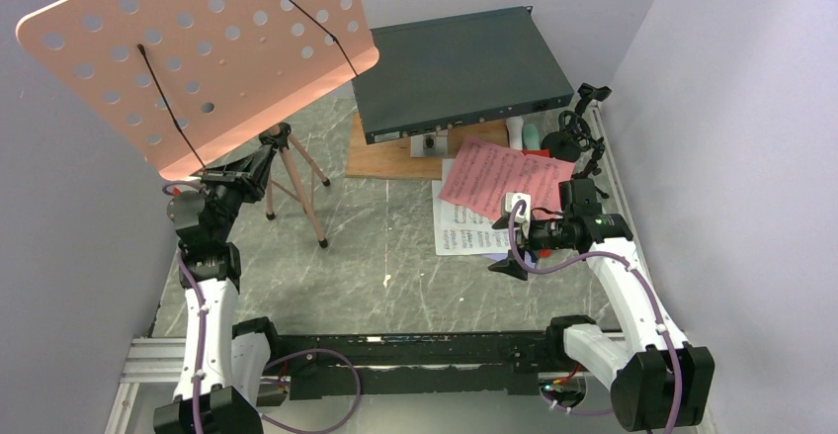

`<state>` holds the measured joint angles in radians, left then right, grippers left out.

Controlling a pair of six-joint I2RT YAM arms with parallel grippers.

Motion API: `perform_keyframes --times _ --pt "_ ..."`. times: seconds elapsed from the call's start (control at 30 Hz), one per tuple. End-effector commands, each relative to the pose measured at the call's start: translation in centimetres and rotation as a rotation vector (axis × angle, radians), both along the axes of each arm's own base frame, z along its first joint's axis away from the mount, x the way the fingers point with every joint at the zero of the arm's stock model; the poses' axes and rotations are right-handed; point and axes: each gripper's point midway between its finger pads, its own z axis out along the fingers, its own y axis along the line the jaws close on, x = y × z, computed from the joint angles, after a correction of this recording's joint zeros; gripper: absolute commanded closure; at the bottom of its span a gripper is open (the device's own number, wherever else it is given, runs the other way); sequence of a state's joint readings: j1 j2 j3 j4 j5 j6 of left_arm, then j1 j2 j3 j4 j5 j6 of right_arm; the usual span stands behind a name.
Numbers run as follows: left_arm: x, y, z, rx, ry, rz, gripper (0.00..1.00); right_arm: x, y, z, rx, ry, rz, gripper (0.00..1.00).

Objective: Pack up the instrument practice props
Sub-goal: Unscrew the knob on the music stand.

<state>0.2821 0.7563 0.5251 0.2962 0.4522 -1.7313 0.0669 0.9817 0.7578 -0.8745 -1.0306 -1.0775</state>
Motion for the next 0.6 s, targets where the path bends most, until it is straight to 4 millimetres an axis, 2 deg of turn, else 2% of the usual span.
perform_keyframes --times 0.0,0.17,0.33,0.43,0.57 --pt "-0.2 -0.3 -0.5 -0.209 0.118 -0.034 0.97 0.0 0.4 0.5 0.028 -0.023 0.025 0.0" --pt "-0.2 -0.8 -0.2 -0.255 0.151 -0.066 0.92 0.0 0.4 0.5 0.028 -0.02 0.024 0.0" --pt "-0.3 -1.1 0.6 -0.21 0.146 -0.082 0.69 0.0 0.3 0.5 0.026 -0.018 0.023 0.0" --pt "-0.5 -1.1 0.0 -0.143 0.177 -0.071 0.56 0.0 0.3 0.4 0.025 -0.019 0.022 0.0" --pt "-0.8 -0.9 -1.5 -0.082 0.24 -0.043 0.51 0.0 0.3 0.4 0.023 -0.021 0.023 0.0"
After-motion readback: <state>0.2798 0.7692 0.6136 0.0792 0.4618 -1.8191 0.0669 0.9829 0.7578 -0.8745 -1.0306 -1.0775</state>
